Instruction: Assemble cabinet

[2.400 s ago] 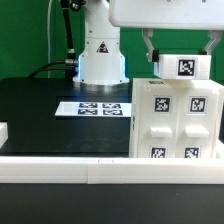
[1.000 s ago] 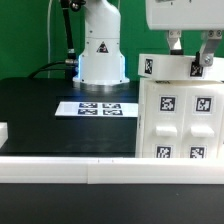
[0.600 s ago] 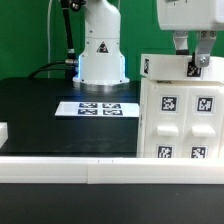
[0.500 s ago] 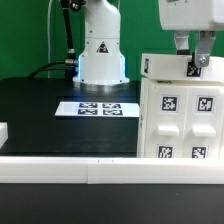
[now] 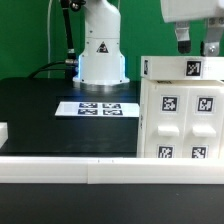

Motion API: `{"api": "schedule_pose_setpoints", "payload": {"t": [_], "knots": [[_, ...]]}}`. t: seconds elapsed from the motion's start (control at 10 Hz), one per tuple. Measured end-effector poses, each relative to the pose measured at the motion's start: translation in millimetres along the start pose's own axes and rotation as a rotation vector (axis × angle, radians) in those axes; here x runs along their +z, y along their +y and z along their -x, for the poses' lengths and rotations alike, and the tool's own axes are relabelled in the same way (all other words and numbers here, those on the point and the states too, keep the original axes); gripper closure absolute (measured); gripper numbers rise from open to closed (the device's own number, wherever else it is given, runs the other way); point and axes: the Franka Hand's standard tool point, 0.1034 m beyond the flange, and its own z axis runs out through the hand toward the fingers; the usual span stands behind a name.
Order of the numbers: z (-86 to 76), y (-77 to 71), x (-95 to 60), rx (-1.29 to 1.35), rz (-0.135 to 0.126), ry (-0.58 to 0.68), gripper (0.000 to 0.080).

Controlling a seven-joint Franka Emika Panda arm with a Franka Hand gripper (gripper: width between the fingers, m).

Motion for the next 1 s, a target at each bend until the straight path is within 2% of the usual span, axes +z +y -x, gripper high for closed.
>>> {"api": "schedule_pose_setpoints", "payload": {"t": [0.1,0.4,0.8,1.0], "knots": [[0.9,-1.2,-2.8,-0.003,-0.006,-0.009,0.0002],[2.2,-0.2,0.6,-0.059,0.0,-0.004,0.0002],[8.7,-3.7,0.3,-0.572,-0.002,0.012,0.0002],[2.2,-5.0,-2.1,-0.772,0.003,0.004,0.0002]]}}
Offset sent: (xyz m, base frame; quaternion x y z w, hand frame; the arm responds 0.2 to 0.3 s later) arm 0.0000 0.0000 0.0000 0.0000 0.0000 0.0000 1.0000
